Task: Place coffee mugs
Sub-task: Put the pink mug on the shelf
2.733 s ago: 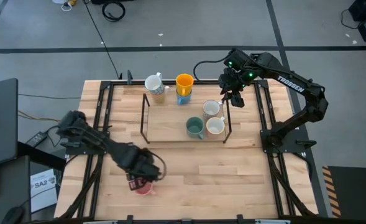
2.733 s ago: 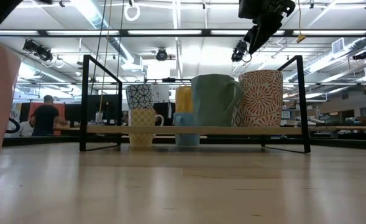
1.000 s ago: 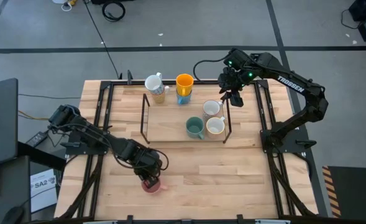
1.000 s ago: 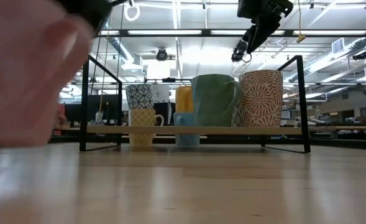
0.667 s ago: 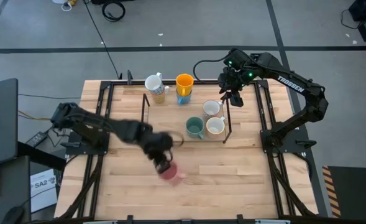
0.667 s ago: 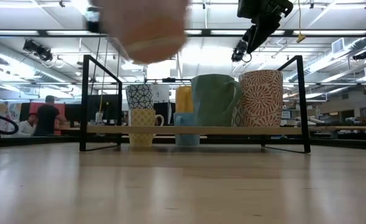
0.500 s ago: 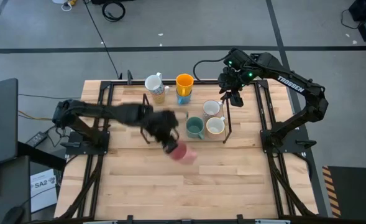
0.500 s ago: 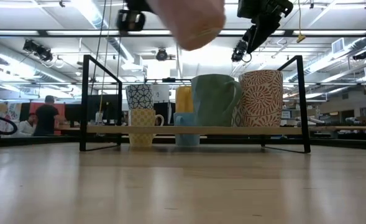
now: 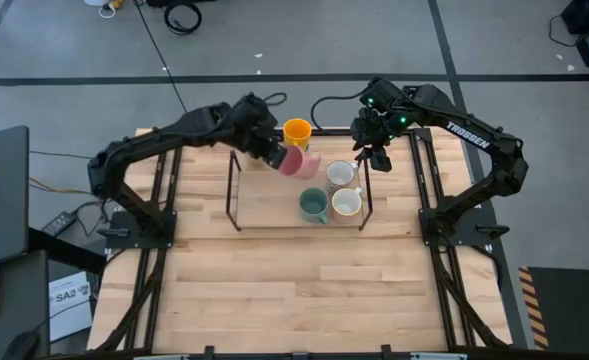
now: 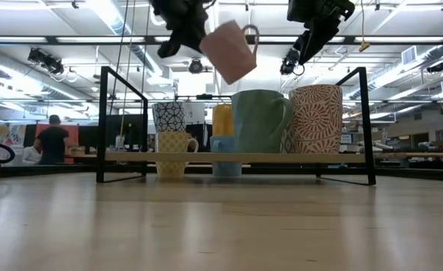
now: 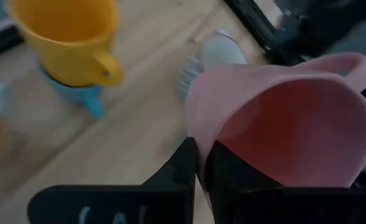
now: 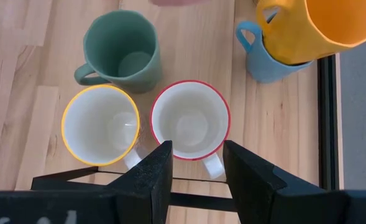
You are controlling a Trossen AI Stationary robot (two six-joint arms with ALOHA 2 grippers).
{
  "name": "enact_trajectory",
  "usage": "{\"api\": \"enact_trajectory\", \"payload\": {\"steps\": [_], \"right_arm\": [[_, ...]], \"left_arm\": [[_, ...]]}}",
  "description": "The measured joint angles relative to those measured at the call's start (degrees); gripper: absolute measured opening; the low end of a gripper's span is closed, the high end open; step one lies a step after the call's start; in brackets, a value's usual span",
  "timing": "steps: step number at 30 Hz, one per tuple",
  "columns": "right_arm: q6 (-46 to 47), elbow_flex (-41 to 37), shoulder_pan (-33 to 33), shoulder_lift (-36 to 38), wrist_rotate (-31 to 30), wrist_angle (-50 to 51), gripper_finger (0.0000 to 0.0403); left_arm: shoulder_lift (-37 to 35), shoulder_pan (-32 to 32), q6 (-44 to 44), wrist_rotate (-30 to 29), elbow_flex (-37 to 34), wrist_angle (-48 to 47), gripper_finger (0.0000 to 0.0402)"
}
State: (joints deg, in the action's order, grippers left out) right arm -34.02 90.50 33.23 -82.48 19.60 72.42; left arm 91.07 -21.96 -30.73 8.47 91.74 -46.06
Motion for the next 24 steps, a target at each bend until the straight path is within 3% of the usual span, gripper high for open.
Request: {"api": "enact_trajectory", "payload": {"steps": [6, 24], "right_arm": [[0.0, 0.0, 0.0, 0.0, 0.0, -0.6, 0.0149], [0.0, 0.0, 0.0, 0.0, 0.0, -0.8, 0.0149]], "left_arm": [[3.6, -2.7, 1.8, 0.3, 0.0, 0.0, 0.0025], [14.7, -1.1, 3.6, 0.3, 0.0, 0.2, 0.0025]]}}
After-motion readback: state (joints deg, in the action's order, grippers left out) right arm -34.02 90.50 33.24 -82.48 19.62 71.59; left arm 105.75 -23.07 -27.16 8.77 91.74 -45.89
